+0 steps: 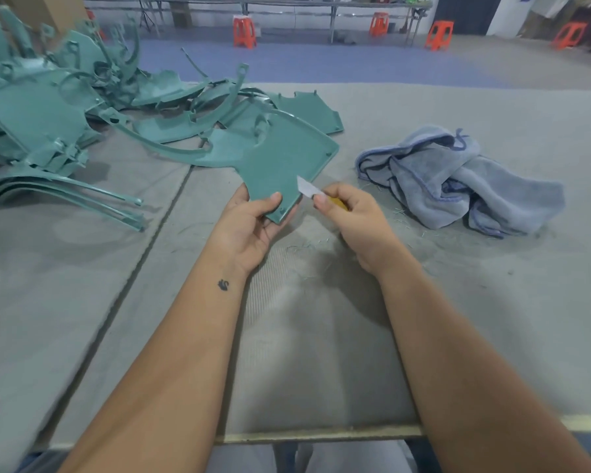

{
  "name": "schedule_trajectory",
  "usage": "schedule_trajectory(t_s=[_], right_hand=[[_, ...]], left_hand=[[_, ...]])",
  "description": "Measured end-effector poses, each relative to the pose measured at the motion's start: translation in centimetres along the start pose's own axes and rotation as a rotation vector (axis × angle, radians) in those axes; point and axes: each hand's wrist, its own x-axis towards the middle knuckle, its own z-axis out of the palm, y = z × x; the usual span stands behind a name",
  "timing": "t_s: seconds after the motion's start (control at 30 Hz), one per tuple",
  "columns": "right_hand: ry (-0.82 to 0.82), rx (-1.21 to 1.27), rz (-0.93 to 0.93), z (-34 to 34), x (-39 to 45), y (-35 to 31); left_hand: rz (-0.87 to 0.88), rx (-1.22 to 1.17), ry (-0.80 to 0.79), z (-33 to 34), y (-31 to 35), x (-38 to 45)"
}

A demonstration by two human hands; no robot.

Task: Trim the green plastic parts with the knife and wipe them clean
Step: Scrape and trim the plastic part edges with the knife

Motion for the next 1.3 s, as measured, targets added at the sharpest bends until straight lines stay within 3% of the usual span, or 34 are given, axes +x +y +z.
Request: schedule_trajectory(t_s=[0.2,0.37,0.43,0.6,0.8,1.07,1.3], right_hand=[[0.138,0.072,0.074,0.1,0.4,0.0],[-0.083,-0.041,-0.005,0.5,-0.2,-0.2],[-0.075,-0.052,0.018,0.5,-0.3,-0.3],[0.076,0.297,0.107,-0.6,0.0,-0.7],[0.330,0.732,0.236,-2.1,0.7,-0.8],[0.301,0.434,0.218,-1.5,0.5,-1.2],[0.369,0.111,0.062,-1.0,0.4,-0.6]], left_hand=[[-0.018,0.011,-0.003,-0.1,0.1,0.1],[0.002,0.036,0.011,0.0,0.1,0.1],[-0.009,0.081,-0.001,0.0,0.2,0.1],[-0.077,0.141,-0.052,-0.3,0.3,-0.1],[0.001,0.105,0.024,-1.6,1.9,-0.3],[0.083,0.164,0.264,-2.2,2.8,-0.3],[0.221,0.141,0.327,-3.3,3.8,-0.3]])
